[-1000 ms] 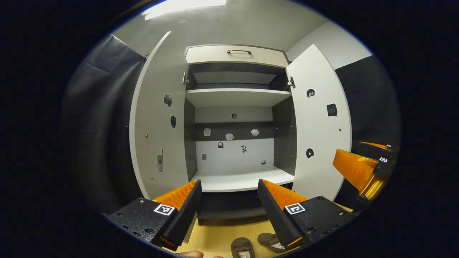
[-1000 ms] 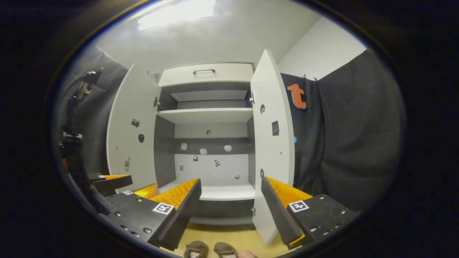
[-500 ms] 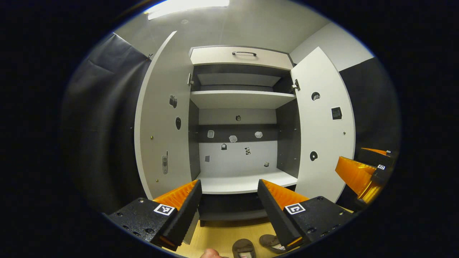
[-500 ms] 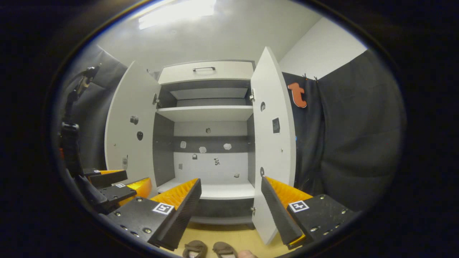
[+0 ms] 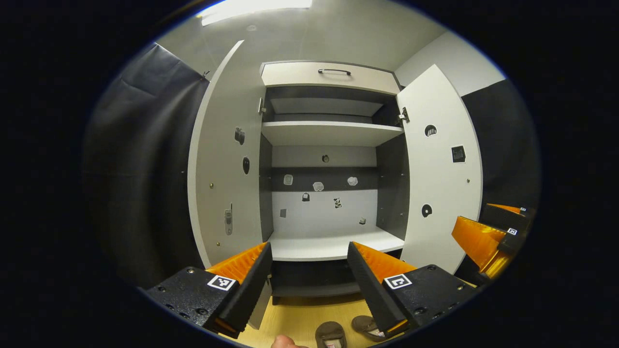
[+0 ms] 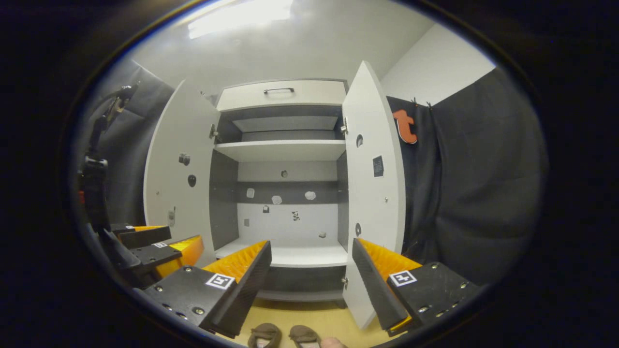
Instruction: Grab one shoe with the right hand and put it into the shoe cabinet, grab the other shoe with the left hand and put it into the shoe cabinet; then close the right door with the right hand and the left door with the left hand.
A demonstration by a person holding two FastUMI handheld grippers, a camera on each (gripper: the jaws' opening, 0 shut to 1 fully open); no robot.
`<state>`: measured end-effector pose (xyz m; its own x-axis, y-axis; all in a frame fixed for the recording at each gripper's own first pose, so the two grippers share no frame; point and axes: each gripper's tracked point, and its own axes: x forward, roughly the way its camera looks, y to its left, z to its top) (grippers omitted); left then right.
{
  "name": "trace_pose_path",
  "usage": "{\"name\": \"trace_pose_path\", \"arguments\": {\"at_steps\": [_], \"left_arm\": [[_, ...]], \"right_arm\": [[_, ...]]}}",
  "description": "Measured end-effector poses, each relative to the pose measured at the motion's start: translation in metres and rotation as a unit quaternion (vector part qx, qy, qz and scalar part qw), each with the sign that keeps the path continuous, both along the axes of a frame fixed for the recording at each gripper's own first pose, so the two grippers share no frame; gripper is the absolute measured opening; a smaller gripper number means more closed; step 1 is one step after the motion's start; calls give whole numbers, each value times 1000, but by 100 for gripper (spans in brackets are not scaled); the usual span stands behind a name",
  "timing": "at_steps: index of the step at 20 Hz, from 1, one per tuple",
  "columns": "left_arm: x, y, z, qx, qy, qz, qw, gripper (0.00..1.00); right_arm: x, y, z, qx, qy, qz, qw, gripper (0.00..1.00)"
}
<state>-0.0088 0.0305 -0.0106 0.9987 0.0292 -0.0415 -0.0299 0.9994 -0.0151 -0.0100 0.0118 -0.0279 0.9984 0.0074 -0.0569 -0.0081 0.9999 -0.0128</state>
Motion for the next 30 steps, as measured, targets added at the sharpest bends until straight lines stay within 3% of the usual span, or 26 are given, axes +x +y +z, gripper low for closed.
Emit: {"name": "trace_pose_path", "arguments": {"at_steps": [18,30], "left_arm": [[-3,21,-6,-2,4,15,1000,95],[0,30,-8,-4,9,26,1000,96]], "right_arm": [[5,22,-1,-3,-3,9,1000,100],[10,8,-12,-13,12,-13,1000,100]]}}
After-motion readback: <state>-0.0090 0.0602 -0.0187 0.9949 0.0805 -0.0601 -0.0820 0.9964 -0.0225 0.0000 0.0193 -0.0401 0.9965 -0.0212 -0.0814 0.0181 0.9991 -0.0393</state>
